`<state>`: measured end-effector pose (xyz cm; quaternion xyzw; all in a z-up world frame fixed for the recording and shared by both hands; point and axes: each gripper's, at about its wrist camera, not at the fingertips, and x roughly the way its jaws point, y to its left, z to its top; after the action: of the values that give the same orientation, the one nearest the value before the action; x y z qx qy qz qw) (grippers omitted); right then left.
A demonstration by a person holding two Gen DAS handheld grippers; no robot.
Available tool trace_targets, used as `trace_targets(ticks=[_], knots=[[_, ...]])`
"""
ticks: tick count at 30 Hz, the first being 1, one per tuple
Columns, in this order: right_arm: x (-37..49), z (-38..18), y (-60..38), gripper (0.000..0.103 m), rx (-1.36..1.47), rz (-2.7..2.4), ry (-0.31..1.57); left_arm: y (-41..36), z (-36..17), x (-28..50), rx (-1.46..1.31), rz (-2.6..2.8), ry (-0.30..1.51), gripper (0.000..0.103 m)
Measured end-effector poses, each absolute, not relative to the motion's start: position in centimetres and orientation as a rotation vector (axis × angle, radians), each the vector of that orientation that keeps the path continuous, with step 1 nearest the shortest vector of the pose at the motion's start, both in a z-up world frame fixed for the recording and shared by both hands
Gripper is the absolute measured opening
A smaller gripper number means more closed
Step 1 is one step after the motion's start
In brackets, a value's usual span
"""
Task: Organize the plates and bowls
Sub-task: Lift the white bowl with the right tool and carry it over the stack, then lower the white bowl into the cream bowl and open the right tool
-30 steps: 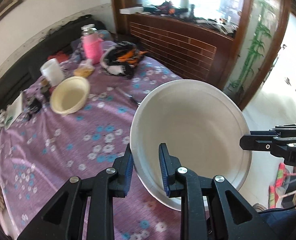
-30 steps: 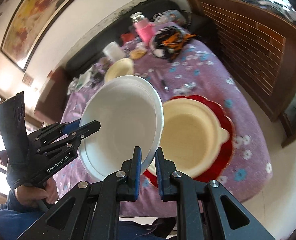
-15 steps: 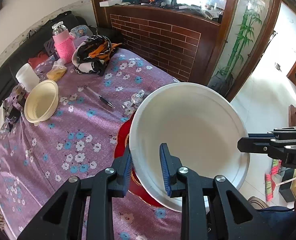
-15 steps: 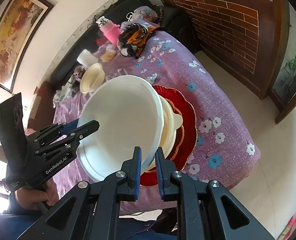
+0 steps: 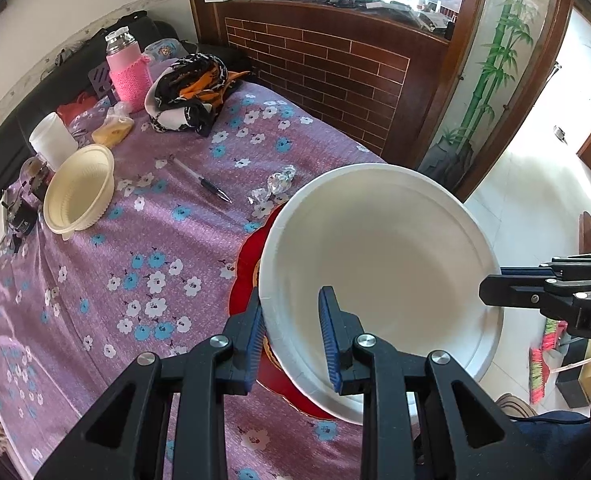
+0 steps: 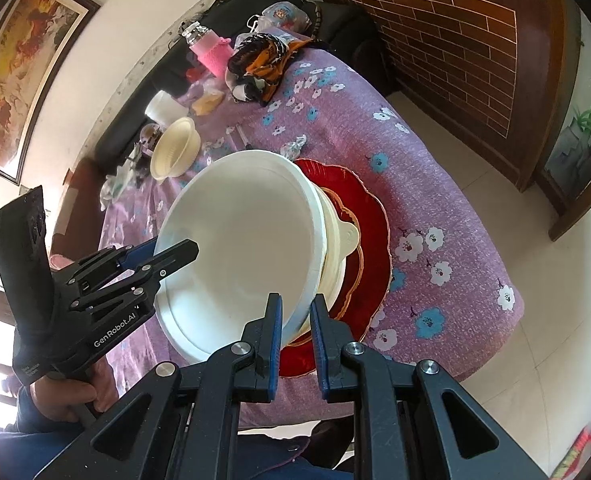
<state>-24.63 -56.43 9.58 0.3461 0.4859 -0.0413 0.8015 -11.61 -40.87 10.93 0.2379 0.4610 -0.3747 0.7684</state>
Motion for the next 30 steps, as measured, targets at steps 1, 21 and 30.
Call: trace_targets(ticks=[1, 21, 30], knots=[[-24.6, 9.5, -56.4, 0.017, 0.743, -0.089, 1.043, -40.9, 10.8, -11.6, 0.517, -0.811, 1.001, 0.024], [-24.4, 9.5, -56.4, 0.025, 0.732, -0.126, 1.044, -40.3, 10.9, -11.1, 0.505, -0.794, 0.987, 0.028], [-24.2, 8.2, -56.2, 0.025, 0.719, -0.139, 1.06, -39.9, 11.0, -11.2, 0.502, -0.789, 0.984, 0.028]])
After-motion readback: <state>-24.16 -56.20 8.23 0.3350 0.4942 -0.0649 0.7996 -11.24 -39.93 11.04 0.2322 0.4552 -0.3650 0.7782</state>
